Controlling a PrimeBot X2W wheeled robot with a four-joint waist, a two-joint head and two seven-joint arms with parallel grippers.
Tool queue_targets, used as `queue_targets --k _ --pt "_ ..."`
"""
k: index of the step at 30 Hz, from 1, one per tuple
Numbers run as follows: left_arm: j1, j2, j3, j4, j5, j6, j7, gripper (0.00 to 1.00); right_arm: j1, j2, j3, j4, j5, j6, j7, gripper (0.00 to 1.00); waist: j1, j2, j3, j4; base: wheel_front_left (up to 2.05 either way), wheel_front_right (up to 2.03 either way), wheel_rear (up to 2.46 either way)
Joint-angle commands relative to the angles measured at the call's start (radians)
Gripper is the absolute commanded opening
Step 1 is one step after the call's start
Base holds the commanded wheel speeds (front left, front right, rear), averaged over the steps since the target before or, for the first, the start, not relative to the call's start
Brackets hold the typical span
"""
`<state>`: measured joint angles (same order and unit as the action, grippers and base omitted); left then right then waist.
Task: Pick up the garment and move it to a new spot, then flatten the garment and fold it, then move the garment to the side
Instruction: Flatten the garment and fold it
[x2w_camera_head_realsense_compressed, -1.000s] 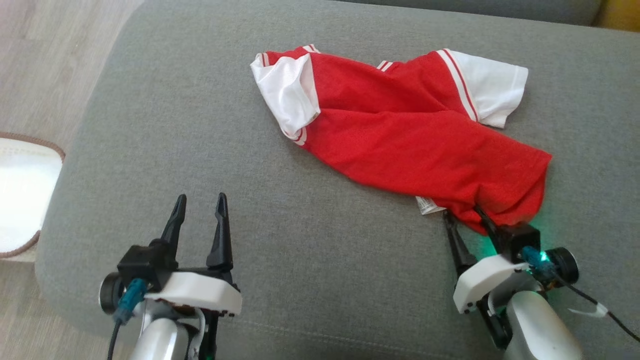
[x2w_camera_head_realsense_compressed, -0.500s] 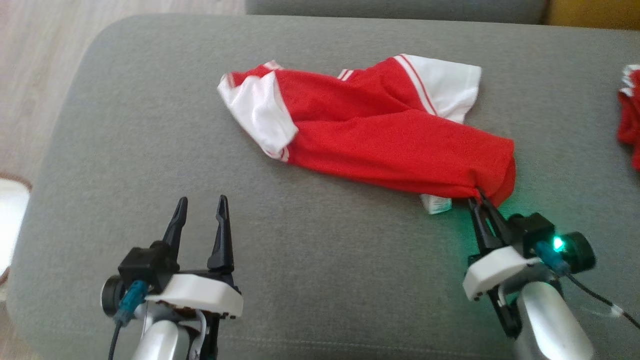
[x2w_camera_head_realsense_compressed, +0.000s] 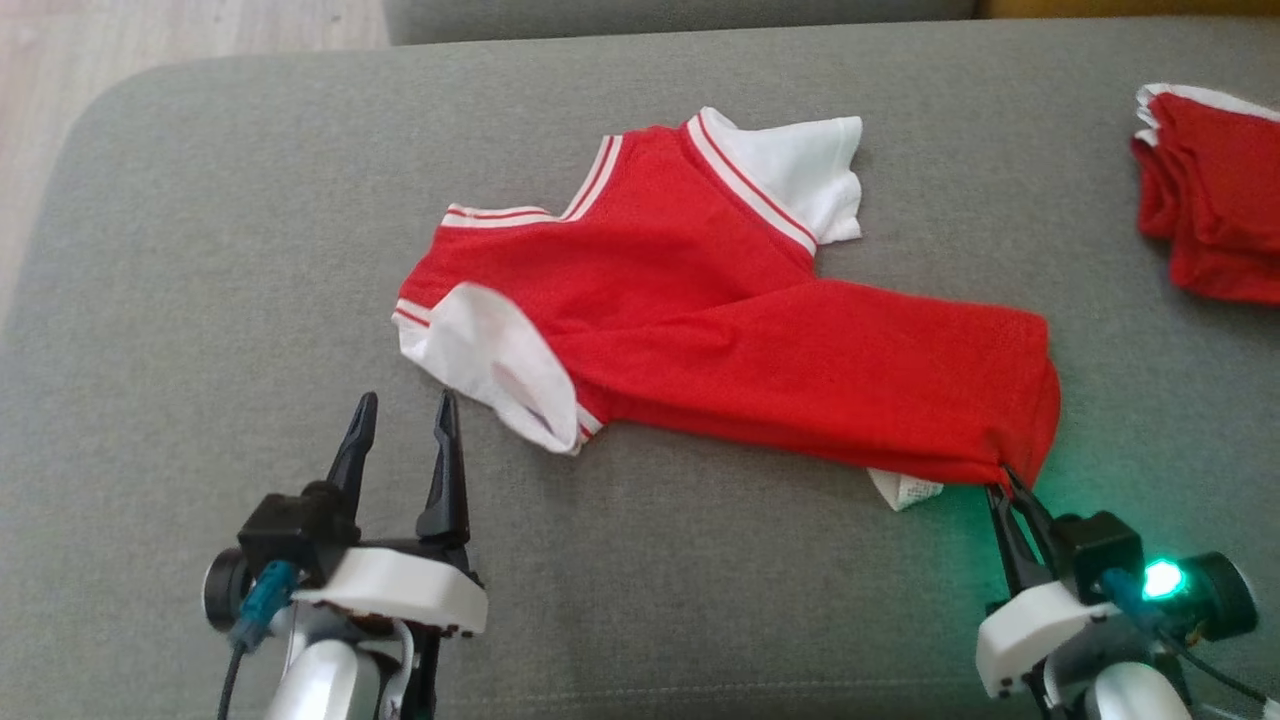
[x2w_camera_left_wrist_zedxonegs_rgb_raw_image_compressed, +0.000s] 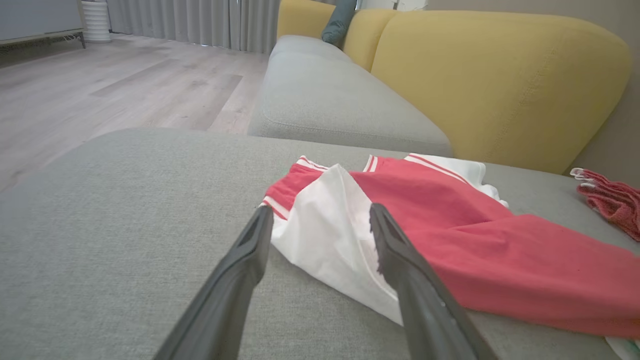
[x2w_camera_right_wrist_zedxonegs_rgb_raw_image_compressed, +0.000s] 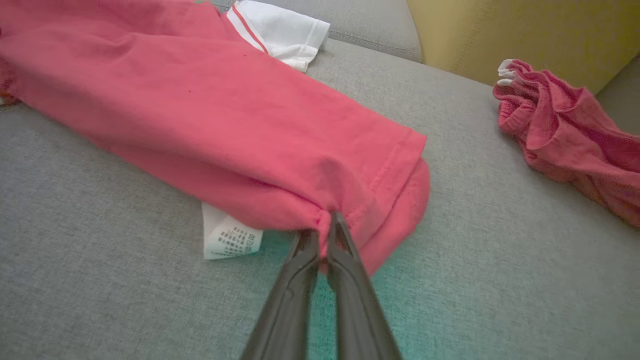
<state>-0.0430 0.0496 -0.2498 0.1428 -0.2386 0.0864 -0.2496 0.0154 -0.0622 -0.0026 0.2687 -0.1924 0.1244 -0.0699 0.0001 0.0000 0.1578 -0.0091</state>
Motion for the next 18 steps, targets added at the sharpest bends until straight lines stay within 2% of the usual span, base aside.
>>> queue_targets --k 1,2,7,13,16,18 --pt "-0.031 0.001 0.028 -0.025 0.011 -0.004 -0.012 1.0 -0.009 -0.009 0.019 -0.037 0.01 0.006 -0.003 0.73 -0.0001 0.0 0.005 -0.012 0.0 0.0 0.0" --pt "-0.035 0.001 0.025 -0.021 0.013 -0.007 -0.012 1.0 -0.009 -0.007 0.021 -0.041 0.019 0.006 -0.005 1.0 -0.0001 0.0 0.007 -0.019 0.0 0.0 0.0" --pt "-0.069 0.001 0.008 -0.006 0.024 -0.02 -0.012 1.0 -0.019 0.003 0.015 -0.056 0.043 0.006 -0.023 1.0 -0.0001 0.0 0.019 -0.054 0.0 0.0 0.0" --pt "-0.12 0.001 0.018 -0.014 0.018 -0.009 -0.012 1.0 -0.04 0.008 -0.005 -0.1 0.051 0.006 -0.057 1.0 -0.0001 0.0 0.04 -0.089 0.0 0.0 0.0" --pt "-0.148 0.001 0.031 0.021 0.027 0.005 -0.012 1.0 -0.052 0.01 0.001 -0.122 0.055 0.006 -0.066 1.0 -0.0001 0.0 0.049 -0.102 0.0 0.0 0.0" --pt "-0.173 0.01 0.048 0.055 0.044 0.033 -0.012 1.0 -0.058 0.011 0.011 -0.132 0.057 0.006 -0.068 1.0 -0.0001 0.0 0.054 -0.11 0.0 0.0 0.0"
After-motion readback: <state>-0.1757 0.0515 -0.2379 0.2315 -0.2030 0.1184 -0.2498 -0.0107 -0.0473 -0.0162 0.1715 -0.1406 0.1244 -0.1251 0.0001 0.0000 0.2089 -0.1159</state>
